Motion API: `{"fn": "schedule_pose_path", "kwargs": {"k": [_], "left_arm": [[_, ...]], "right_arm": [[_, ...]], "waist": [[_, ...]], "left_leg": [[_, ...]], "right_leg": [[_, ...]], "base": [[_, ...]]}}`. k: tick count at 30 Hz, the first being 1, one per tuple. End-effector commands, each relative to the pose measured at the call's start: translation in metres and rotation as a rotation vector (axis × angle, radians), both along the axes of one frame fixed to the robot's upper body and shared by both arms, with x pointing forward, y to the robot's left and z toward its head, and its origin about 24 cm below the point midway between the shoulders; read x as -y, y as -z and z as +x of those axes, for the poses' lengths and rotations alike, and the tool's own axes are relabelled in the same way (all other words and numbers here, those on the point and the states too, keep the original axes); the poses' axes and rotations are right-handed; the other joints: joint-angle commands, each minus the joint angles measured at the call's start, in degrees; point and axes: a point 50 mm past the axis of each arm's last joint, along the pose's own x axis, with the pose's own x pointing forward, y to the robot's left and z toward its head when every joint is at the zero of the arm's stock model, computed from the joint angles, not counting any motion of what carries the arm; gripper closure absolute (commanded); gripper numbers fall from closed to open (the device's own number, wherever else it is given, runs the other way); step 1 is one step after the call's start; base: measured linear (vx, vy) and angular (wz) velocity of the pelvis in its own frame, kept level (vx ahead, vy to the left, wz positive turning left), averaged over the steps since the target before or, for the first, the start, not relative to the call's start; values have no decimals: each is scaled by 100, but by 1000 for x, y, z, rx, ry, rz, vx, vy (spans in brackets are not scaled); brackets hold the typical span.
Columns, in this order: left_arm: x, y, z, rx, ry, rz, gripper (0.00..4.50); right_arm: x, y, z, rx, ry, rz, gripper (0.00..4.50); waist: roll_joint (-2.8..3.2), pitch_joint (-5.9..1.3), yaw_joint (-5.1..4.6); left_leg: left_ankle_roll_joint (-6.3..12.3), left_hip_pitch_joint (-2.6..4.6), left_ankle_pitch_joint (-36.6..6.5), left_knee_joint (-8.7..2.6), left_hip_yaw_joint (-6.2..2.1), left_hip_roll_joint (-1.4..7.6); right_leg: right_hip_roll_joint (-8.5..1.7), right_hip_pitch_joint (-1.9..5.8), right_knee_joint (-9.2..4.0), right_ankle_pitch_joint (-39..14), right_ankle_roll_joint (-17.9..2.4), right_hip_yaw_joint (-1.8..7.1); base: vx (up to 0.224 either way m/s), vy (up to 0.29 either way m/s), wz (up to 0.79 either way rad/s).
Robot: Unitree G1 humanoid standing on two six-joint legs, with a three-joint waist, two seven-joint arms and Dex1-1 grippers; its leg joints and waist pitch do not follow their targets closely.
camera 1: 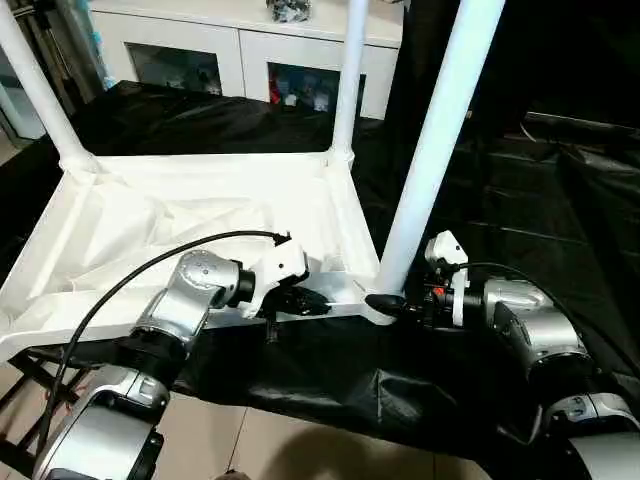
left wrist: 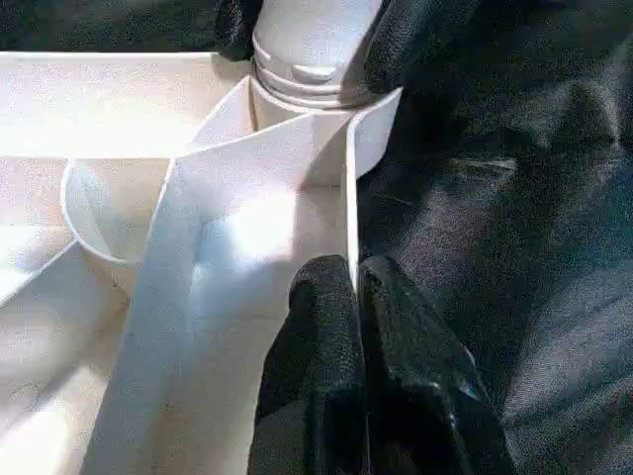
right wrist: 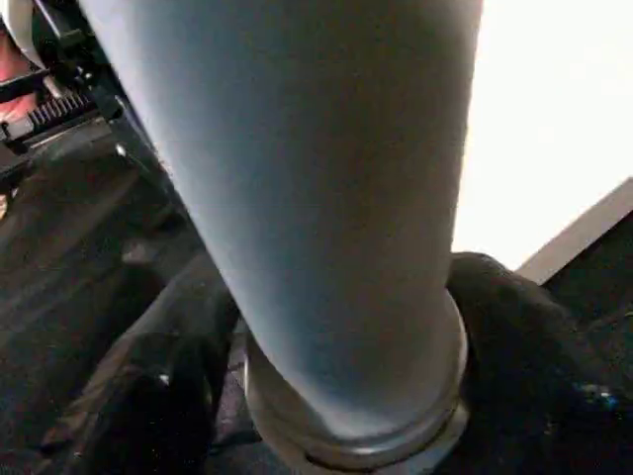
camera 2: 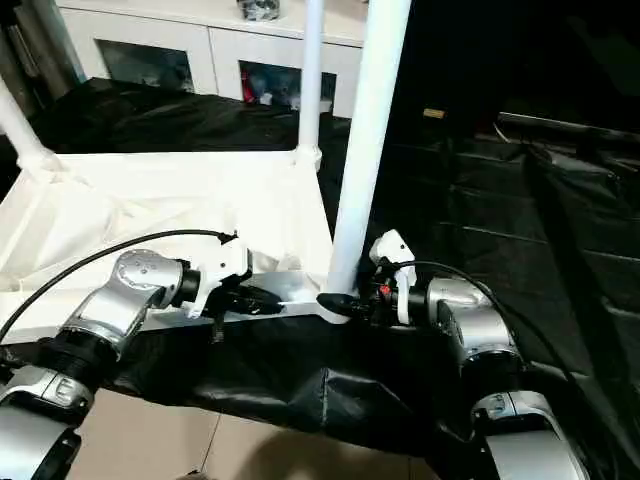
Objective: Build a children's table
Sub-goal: Rotate leg to tighten
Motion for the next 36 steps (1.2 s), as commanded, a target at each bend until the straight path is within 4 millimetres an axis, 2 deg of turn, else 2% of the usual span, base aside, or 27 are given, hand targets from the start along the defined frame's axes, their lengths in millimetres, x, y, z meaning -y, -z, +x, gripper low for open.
{"fn": "schedule_pose_path", "kwargs": {"k": [1, 5, 11, 14, 15, 17, 18, 20, 21, 22, 23, 24, 27, 28, 30, 33, 36], "left_arm": [[6, 0, -1, 1, 31, -3, 450], [5, 0, -1, -1, 32, -2, 450], [5, 1, 0, 6, 8, -3, 450], [10, 0, 4, 21, -40, -7, 450], [15, 0, 6, 28, -70, -15, 450], [20, 1, 7, 33, -85, -19, 450], [25, 1, 9, 36, -104, -25, 450], [31, 0, 10, 40, -120, -32, 450], [39, 0, 12, 44, -145, -40, 450], [42, 0, 13, 45, -153, -42, 450], [43, 0, 13, 46, -156, -42, 450], [47, 0, 14, 50, -169, -43, 450], [61, 0, 14, 53, -188, -51, 450], [64, 0, 14, 53, -185, -54, 450], [66, 0, 13, 53, -177, -58, 450], [65, 0, 13, 56, -173, -51, 450], [59, 1, 13, 54, -158, -40, 450]], "right_arm": [[-15, 10, -9, -48, -95, -22, 144], [-18, 10, -11, -57, -110, -12, 174], [-20, 13, -14, -66, -115, -7, 184], [-24, 14, -12, -56, -46, 24, 184], [-27, 18, -6, -51, 69, 8, 185], [-28, 21, -1, -43, 145, -8, 185], [-29, 25, 4, -51, 244, -18, 185], [-31, 27, 8, -62, 328, -21, 186], [-35, 31, 14, -86, 441, -27, 186], [-37, 32, 15, -94, 473, -31, 186], [-38, 32, 15, -96, 484, -32, 186], [-42, 33, 17, -106, 518, -37, 186], [-59, 35, 18, -63, 558, -78, 186], [-64, 35, 18, -55, 545, -70, 151], [-72, 34, 17, -53, 518, -48, 116], [-75, 31, 18, -45, 490, -28, 94], [-70, 28, 18, -14, 447, -40, 69]], "waist": [[-14, -307, 5], [-31, -303, 9], [-26, -296, 14], [-19, -294, 12], [-10, -280, 4], [-1, -253, -28], [-17, -246, -56], [29, -240, -99], [16, -245, -132], [33, -245, -177], [34, -249, -186], [59, -256, -193], [61, -275, -205], [60, -267, -202], [52, -281, -198], [66, -276, -203], [61, -274, -207]], "left_leg": [[349, 18, -938, -313, 17, 157], [382, 16, -906, -309, 22, 154], [327, 27, -1002, -316, 20, 160], [319, 23, -997, -314, 23, 154], [276, 27, -1060, -329, 18, 154], [135, 59, -1354, -364, -5, 146], [64, 66, -1532, -376, -18, 134], [-44, 79, -1661, -399, -43, 136], [-74, 84, -1720, -401, -46, 130], [-96, 82, -1765, -402, -44, 129], [-101, 81, -1758, -402, -52, 127], [-83, 77, -1731, -400, -53, 127], [-46, 69, -1646, -377, -31, 113], [-14, 63, -1627, -378, -27, 109], [45, 46, -1554, -369, -26, 107], [93, 44, -1545, -377, -27, 115], [106, 47, -1604, -379, -25, 115]], "right_leg": [[-346, 320, -369, -497, -1371, 244], [-343, 322, -370, -499, -1363, 240], [-351, 309, -390, -702, -1304, 246], [-349, 309, -394, -689, -1302, 250], [-353, 297, -410, -833, -1273, 250], [-374, 273, -470, -1401, -1154, 249], [-384, 270, -511, -1811, -1037, 253], [-385, 243, -540, -2123, -940, 261], [-370, 238, -556, -2145, -916, 256], [-360, 227, -547, -2050, -948, 265], [-362, 235, -545, -2016, -957, 261], [-363, 240, -542, -1920, -974, 262], [-348, 246, -519, -1587, -1051, 267], [-351, 248, -522, -1535, -1067, 268], [-351, 265, -514, -1472, -1065, 265], [-339, 274, -502, -1349, -1103, 262], [-335, 274, -502, -1353, -1120, 260]], "base": [[0, 0, 0], [0, 0, 0], [0, 0, 0], [0, 0, 0], [0, 0, 0], [0, 0, 0], [0, 0, 0], [0, 0, 0], [0, 0, 0], [0, 0, 0], [0, 0, 0], [0, 0, 0], [0, 0, 0], [0, 0, 0], [0, 0, 0], [0, 0, 0], [0, 0, 0]]}}
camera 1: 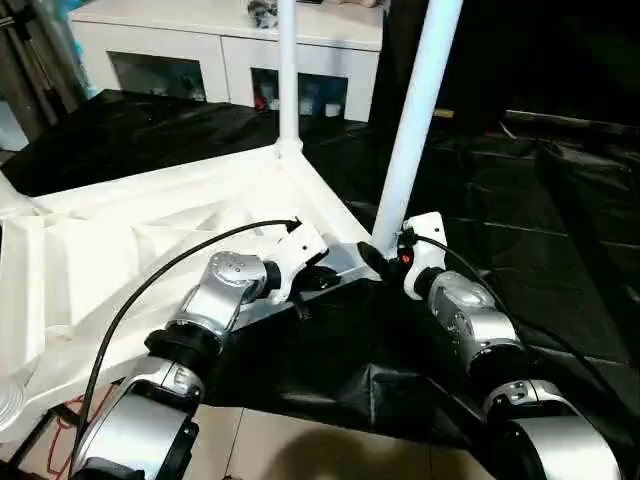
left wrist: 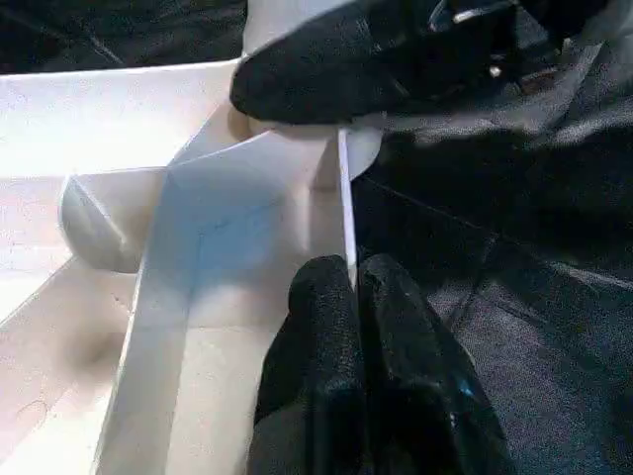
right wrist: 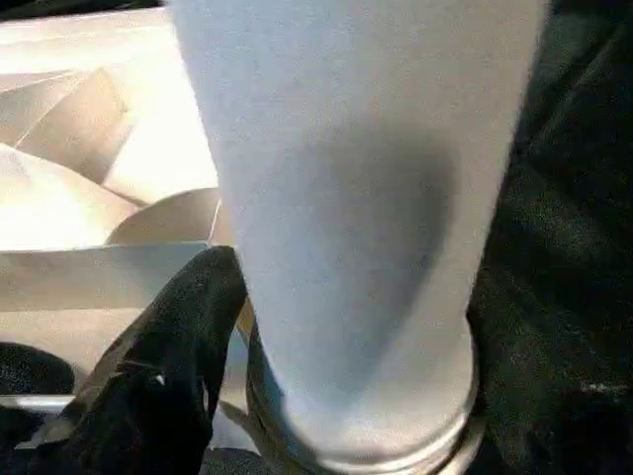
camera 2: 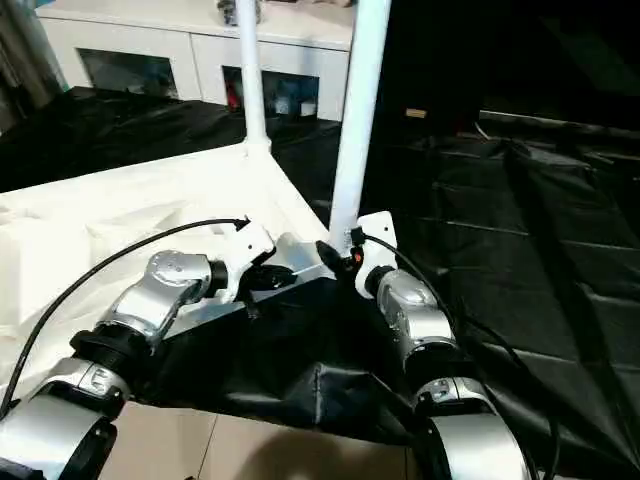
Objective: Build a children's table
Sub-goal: Rotate leg to tighten
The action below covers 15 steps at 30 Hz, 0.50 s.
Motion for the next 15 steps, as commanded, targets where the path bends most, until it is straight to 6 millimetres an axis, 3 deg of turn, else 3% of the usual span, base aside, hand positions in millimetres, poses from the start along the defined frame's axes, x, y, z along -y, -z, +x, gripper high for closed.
{"fn": "schedule_pose_path", "kwargs": {"k": [1, 4, 7, 13, 15], "left_arm": [[26, -6, -5, 15, 139, -25, 450], [13, -4, -9, -7, 191, -7, 450], [7, -4, -10, -17, 217, 5, 450], [-12, -5, -13, -59, 300, 39, 450], [-15, -6, -14, -68, 320, 47, 450]], "right_arm": [[-29, 17, -14, -85, -175, -7, 63], [-16, 11, -17, -39, -309, -23, 63], [-10, 8, -20, -22, -383, -30, 63], [12, -2, -29, -18, -575, -3, 63], [14, -2, -31, -24, -607, 0, 94]], "waist": [[31, -263, -6], [17, -275, 3], [17, -284, 9], [29, -271, 83], [37, -264, 102]], "left_leg": [[138, 1, -1620, -381, -20, 124], [203, -10, -1569, -369, -18, 126], [322, -26, -1296, -346, -4, 129], [390, -13, -1299, -344, 15, 167], [370, -10, -1365, -346, 16, 169]], "right_leg": [[-339, 248, -504, -1402, -1101, 252], [-344, 260, -503, -1342, -1100, 251], [-335, 279, -443, -810, -1274, 253], [-326, 281, -425, -781, -1386, 233], [-337, 279, -436, -914, -1397, 236]], "base": [[0, 0, 0], [0, 0, 0], [0, 0, 0], [0, 0, 0], [0, 0, 0]]}}
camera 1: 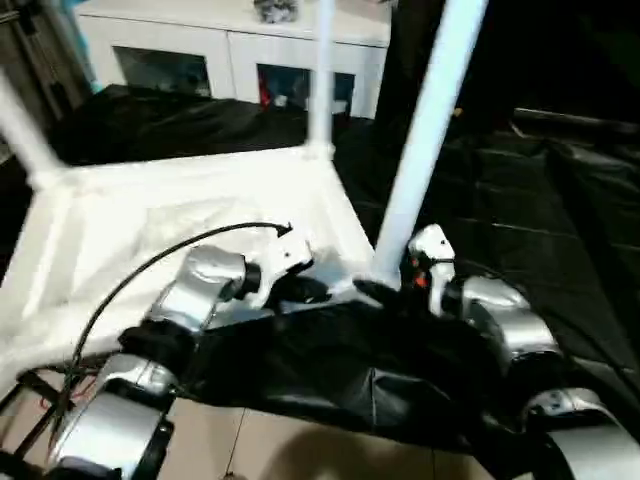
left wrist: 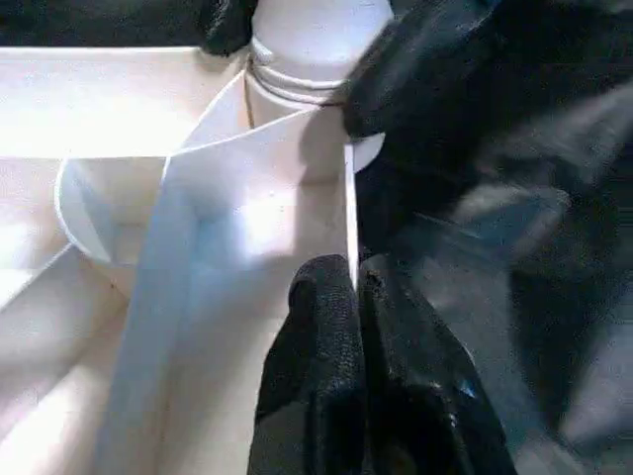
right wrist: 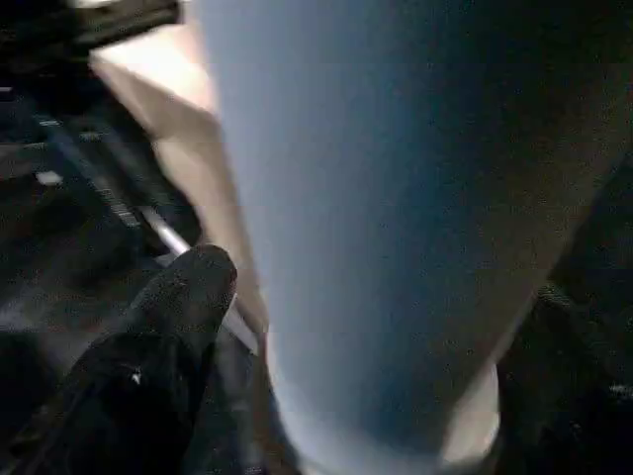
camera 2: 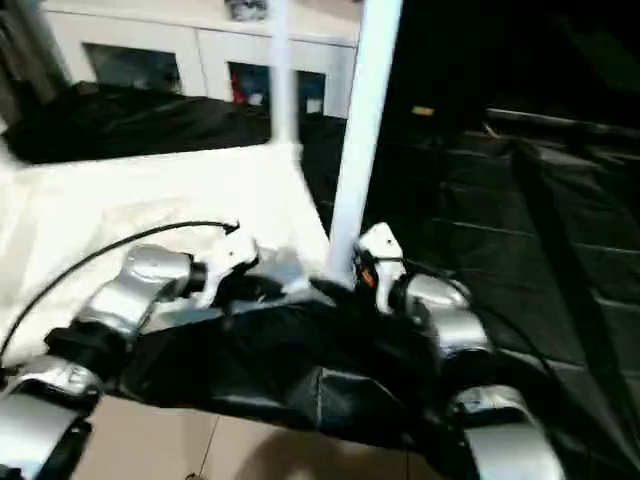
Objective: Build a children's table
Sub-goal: Rotate leg to tighten
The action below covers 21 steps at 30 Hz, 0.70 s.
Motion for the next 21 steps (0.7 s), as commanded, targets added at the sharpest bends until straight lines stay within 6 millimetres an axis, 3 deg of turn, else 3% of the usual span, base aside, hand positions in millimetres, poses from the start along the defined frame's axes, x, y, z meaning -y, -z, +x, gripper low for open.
{"fn": "schedule_pose_path", "kwargs": {"k": [1, 7, 15, 18, 21], "left_arm": [[9, 1, -5, -7, 83, 19, 450], [1, 0, -6, -31, 115, 36, 450], [2, 1, -5, -32, 84, 22, 450], [10, -1, 2, -7, 1, -3, 450], [16, -2, 5, 10, -33, -9, 450]], "right_arm": [[-9, 4, -8, -35, -98, 7, 94], [-7, 3, -11, -63, -142, 25, 142], [-10, 6, -14, -89, -130, 48, 189], [-16, 11, -6, -90, 14, 38, 190], [-20, 14, 0, -77, 124, 22, 191]], "waist": [[28, -279, 17], [37, -298, 52], [38, -294, 87], [44, -274, 82], [37, -254, 39]], "left_leg": [[332, 17, -1384, -350, 9, 168], [311, 10, -1199, -336, 13, 157], [242, 22, -1261, -346, 14, 162], [190, 31, -1372, -360, 10, 157], [23, 60, -1639, -393, -21, 137]], "right_leg": [[-341, 293, -442, -982, -1381, 243], [-337, 303, -404, -696, -1408, 245], [-342, 297, -413, -818, -1377, 246], [-352, 281, -450, -1108, -1303, 250], [-372, 247, -515, -1797, -1107, 257]], "base": [[0, 0, 0], [0, 0, 0], [0, 0, 0], [0, 0, 0], [0, 0, 0]]}}
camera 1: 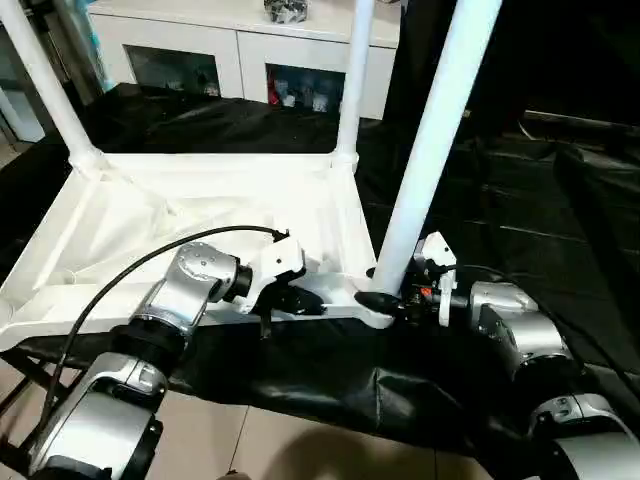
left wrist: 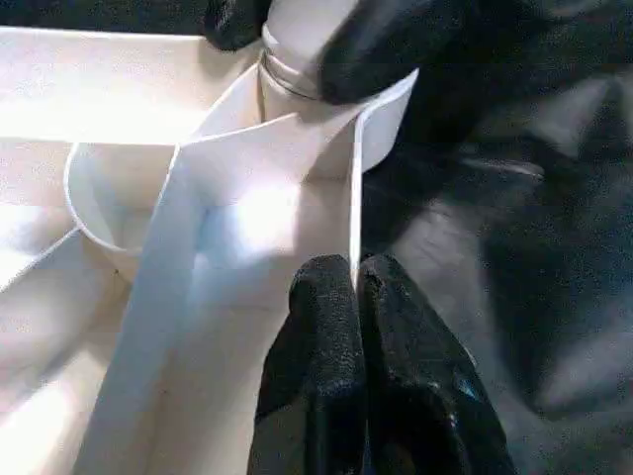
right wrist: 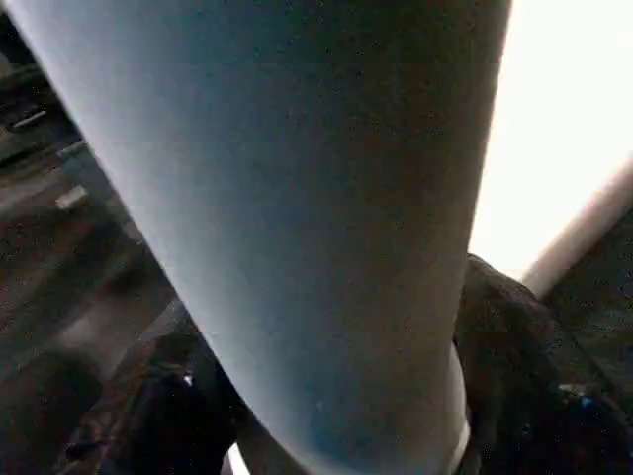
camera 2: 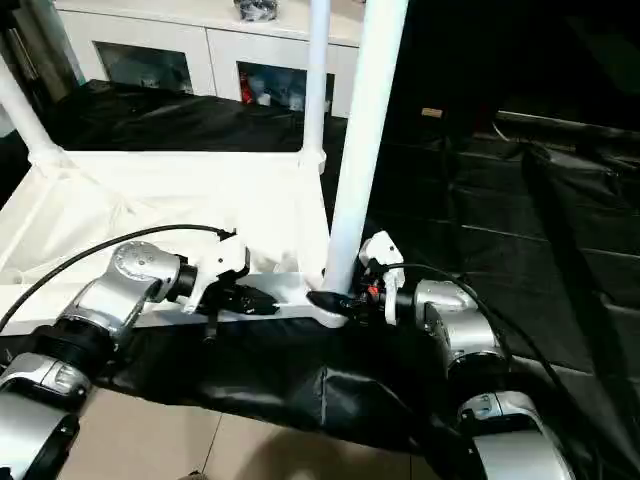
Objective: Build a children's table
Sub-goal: Rotate leg to tighten
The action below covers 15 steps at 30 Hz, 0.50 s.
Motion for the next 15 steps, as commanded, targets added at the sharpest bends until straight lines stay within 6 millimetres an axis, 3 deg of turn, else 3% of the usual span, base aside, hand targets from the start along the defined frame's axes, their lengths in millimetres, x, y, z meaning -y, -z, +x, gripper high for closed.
{"fn": "schedule_pose_path", "kwargs": {"k": [1, 2, 6, 12, 14, 15], "left_arm": [[20, -2, 2, 17, 6, -13, 450], [24, -2, 4, 24, -15, -19, 450], [44, -4, 10, 68, -101, -48, 450], [62, -4, 6, 66, -97, -92, 450], [61, -3, 6, 67, -94, -92, 450], [59, -3, 6, 67, -92, -90, 450]], "right_arm": [[-16, 10, 0, -31, 20, -33, 191], [-19, 11, 2, -49, 73, -28, 191], [-39, 20, 8, -104, 223, -50, 191], [-52, 21, 11, -82, 307, -84, 191], [-51, 19, 13, -82, 308, -64, 135], [-50, 17, 14, -78, 300, -49, 135]], "waist": [[24, -263, -38], [52, -260, -44], [45, -263, -133], [48, -285, -137], [55, -295, -138], [41, -293, -137]], "left_leg": [[4, 33, -1663, -398, -34, 136], [-2, 38, -1685, -397, -35, 137], [-21, 21, -1671, -399, -38, 124], [52, 6, -1509, -377, -23, 119], [97, -3, -1438, -371, -20, 120], [131, -2, -1415, -370, -17, 119]], "right_leg": [[-371, 239, -535, -1900, -1035, 252], [-370, 228, -537, -1908, -1027, 256], [-350, 232, -530, -1756, -1066, 255], [-348, 242, -502, -1359, -1125, 260], [-341, 259, -479, -1134, -1173, 260], [-336, 263, -471, -1052, -1208, 257]], "base": [[0, 0, 0], [0, 0, 0], [0, 0, 0], [0, 0, 0], [0, 0, 0], [0, 0, 0]]}}
